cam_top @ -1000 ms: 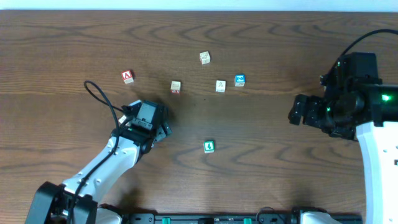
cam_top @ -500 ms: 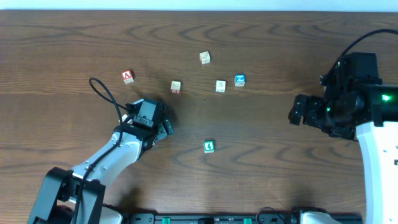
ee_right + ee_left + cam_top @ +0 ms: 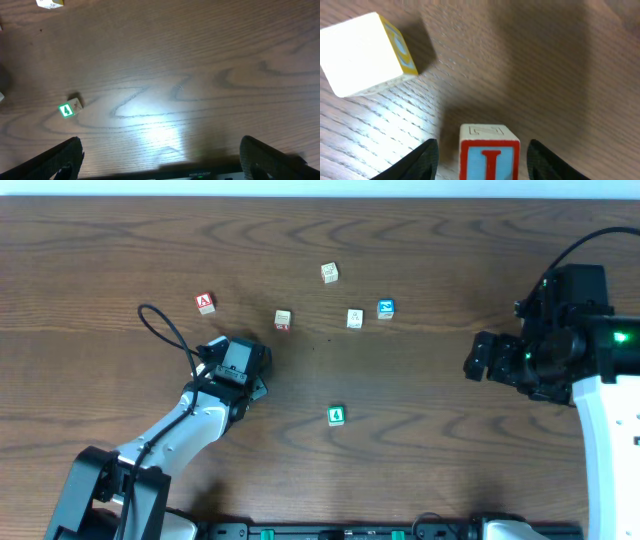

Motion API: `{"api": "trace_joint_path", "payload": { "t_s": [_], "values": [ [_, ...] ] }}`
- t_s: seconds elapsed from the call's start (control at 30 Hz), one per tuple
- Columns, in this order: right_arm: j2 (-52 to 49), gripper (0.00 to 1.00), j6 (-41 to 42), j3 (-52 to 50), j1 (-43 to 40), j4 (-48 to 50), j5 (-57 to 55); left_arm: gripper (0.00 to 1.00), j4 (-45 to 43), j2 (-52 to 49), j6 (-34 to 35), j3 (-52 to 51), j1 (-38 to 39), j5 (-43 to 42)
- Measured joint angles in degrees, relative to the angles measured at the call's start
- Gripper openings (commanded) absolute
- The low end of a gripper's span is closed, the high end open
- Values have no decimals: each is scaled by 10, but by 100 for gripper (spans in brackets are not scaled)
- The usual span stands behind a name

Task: Spell out Ai2
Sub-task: 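Lower the left gripper and close it on the red 'I' block, then lift the 'I' block and carry it toward the table center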

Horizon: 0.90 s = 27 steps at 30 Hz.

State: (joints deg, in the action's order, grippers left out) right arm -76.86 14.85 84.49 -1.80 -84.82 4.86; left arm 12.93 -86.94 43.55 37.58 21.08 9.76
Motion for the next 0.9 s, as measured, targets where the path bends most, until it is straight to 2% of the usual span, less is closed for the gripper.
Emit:
{"api": "trace_joint_path", "payload": {
  "t_s": [0.1, 0.23, 0.37, 0.5, 0.67, 0.9],
  "values": [
    [0, 99, 0, 0, 0, 0, 0, 39, 0, 0, 2, 0, 0, 8],
    [0, 99, 0, 0, 0, 0, 0, 35, 0, 0, 1, 0, 0, 12],
    [0, 99, 0, 0, 0, 0, 0, 22, -2, 0, 1, 0, 0, 14],
    [0, 99, 0, 0, 0, 0, 0, 23, -5, 0, -6, 0, 0, 10],
    [0, 99, 0, 0, 0, 3, 0, 22, -8, 0, -50, 3, 0, -14],
    [0, 99, 0, 0, 0, 4, 0, 22, 80, -1, -126, 100, 0, -36]
  ]
}}
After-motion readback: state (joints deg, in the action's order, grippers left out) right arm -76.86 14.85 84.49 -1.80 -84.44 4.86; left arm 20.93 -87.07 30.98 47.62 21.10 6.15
